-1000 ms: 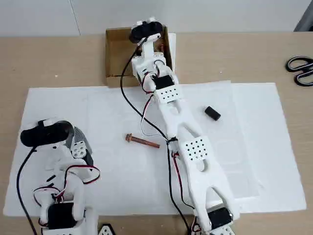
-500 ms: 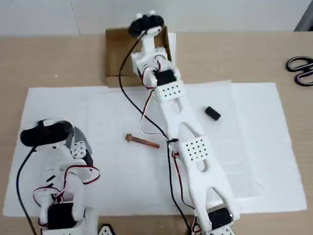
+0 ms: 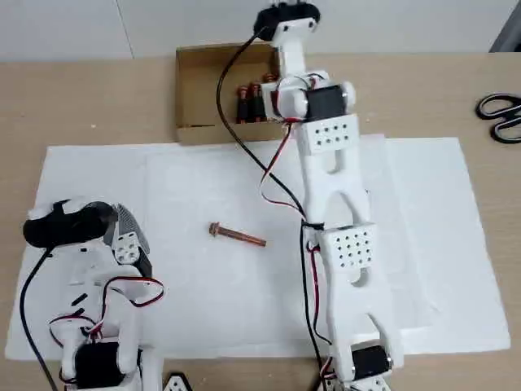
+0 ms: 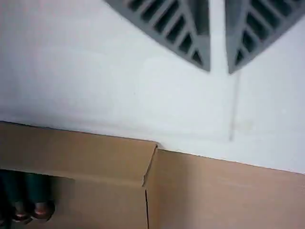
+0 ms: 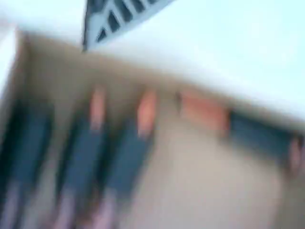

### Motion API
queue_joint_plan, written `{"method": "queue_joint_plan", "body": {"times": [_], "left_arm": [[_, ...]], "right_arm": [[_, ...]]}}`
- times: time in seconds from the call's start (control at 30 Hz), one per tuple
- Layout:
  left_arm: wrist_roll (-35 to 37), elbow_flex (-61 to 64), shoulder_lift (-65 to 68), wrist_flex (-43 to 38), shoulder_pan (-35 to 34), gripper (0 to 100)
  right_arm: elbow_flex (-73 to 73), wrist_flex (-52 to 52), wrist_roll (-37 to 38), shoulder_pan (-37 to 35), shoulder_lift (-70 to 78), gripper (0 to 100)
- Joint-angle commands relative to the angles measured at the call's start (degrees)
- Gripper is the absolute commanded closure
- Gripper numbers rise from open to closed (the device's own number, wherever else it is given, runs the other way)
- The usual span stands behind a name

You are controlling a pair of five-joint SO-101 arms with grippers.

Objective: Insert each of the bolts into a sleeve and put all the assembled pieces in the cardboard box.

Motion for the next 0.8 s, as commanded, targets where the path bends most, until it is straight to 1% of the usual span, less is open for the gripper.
{"method": "queue_joint_plan", "body": {"times": [0.0, 0.1, 0.27, 0.6, 0.77], "left_arm": [[0.0, -2.33, -0.44, 0.53, -0.35, 99], [2.2, -2.42, -0.44, 0.53, -0.35, 99], [4.92, -3.65, -0.44, 0.35, -0.18, 99], [4.84, -5.76, -0.44, 0.26, 0.09, 99], [4.84, -7.08, -0.44, 0.18, 0.09, 99]], "right_arm": [[-1.76, 4.35, 0.7, 4.0, -5.05, 74.5], [1.23, 4.53, 4.22, 7.43, -5.93, 74.5], [12.4, 4.62, 12.22, 8.57, -11.47, 74.5], [52.4, 4.18, 24.35, 8.48, -30.99, 74.5], [62.68, 4.09, 30.51, 8.92, -35.82, 74.5]]}}
